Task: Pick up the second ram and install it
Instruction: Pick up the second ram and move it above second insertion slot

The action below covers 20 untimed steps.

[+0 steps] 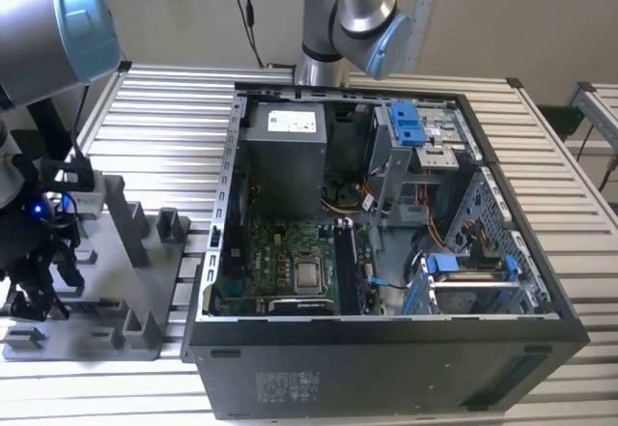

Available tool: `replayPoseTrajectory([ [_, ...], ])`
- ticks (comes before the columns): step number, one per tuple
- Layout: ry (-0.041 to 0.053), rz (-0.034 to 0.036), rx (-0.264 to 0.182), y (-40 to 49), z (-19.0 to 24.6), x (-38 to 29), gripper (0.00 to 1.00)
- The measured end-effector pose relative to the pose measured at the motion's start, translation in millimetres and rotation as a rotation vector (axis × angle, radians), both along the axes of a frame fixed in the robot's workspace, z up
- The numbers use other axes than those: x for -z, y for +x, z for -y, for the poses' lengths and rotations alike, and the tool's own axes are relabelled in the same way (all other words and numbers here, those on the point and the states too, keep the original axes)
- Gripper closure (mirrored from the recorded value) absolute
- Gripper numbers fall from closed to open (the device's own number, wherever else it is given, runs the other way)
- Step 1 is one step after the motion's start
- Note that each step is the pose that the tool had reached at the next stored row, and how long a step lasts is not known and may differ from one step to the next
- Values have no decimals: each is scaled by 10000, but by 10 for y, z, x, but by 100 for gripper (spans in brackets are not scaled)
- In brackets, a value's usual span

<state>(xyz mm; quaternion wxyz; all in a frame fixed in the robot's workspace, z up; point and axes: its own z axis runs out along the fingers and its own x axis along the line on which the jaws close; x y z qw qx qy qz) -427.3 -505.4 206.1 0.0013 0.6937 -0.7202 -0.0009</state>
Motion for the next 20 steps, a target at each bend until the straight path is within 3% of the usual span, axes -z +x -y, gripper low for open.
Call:
replayPoseTrajectory([
  [11,0,38,-3,-21,3,95,52],
  [20,-1,37,-3,-24,3,109,52],
])
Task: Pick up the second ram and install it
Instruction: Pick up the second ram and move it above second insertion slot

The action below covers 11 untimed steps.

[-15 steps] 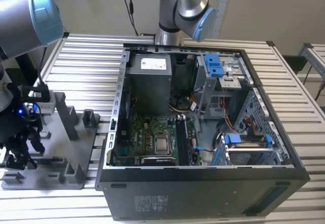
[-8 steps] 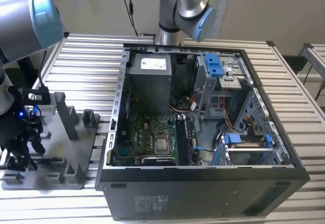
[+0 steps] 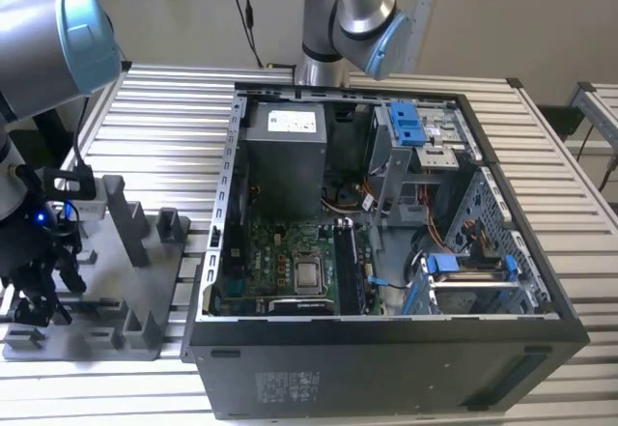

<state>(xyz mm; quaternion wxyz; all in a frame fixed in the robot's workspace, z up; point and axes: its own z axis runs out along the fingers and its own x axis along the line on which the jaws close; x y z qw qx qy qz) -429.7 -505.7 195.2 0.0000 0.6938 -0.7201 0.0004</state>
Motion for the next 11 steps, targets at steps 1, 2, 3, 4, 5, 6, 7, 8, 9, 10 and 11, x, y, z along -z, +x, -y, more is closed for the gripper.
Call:
replayPoseTrajectory([
  [1,0,0,0,0,0,0,52],
  [2,0,0,0,0,0,0,54],
  [3,0,0,0,0,0,1,60],
  [4,0,0,0,0,0,1,60],
  [5,0,0,0,0,0,1,67],
  [6,0,0,0,0,0,1,67],
  [7,0,0,0,0,0,1,73],
  [8,0,0,0,0,0,1,73],
  [9,0,1,0,0,0,2,79],
  [10,0,0,0,0,0,2,79],
  [11,0,0,0,0,0,2,79],
])
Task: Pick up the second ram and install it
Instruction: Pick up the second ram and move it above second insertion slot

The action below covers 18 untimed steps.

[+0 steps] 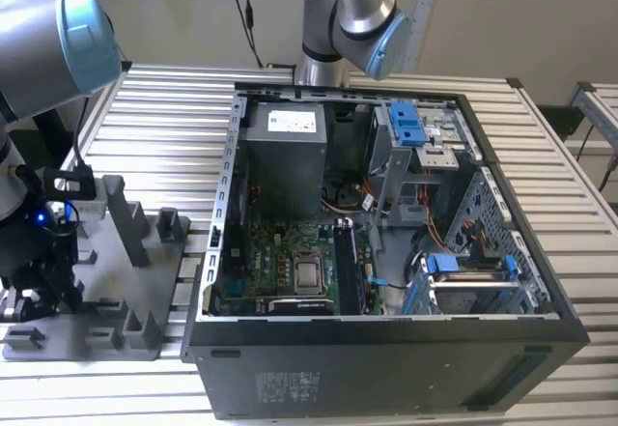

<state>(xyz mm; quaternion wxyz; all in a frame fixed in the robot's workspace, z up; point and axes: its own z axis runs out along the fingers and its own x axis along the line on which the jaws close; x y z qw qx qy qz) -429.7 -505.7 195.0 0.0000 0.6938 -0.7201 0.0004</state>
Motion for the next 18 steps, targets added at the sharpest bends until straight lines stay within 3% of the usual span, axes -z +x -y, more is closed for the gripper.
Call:
replayPoseTrajectory([
  [5,0,0,0,0,0,1,82],
  [6,0,0,0,0,0,1,86],
  [18,2,3,0,0,0,0,86],
])
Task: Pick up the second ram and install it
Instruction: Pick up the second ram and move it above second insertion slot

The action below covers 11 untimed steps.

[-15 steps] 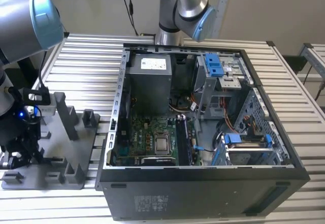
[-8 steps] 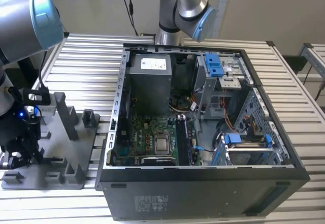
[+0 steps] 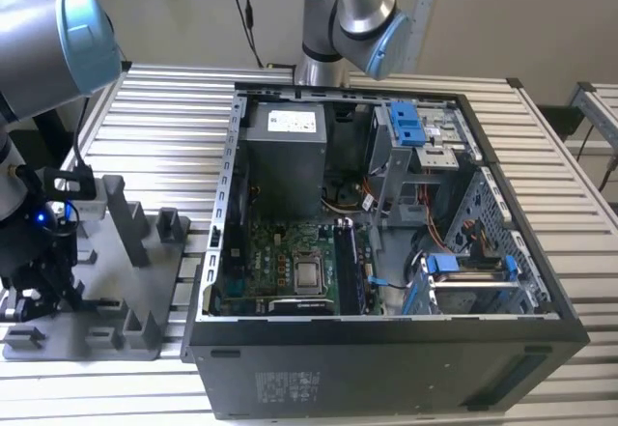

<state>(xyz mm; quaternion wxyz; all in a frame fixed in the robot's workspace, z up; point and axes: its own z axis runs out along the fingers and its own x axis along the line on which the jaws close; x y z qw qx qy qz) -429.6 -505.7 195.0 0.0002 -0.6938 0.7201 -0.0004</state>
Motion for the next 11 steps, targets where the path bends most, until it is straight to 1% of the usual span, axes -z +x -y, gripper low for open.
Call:
replayPoseTrajectory([
  [6,-1,-3,0,0,0,-66,86],
  [11,-1,-2,0,0,0,-141,86],
])
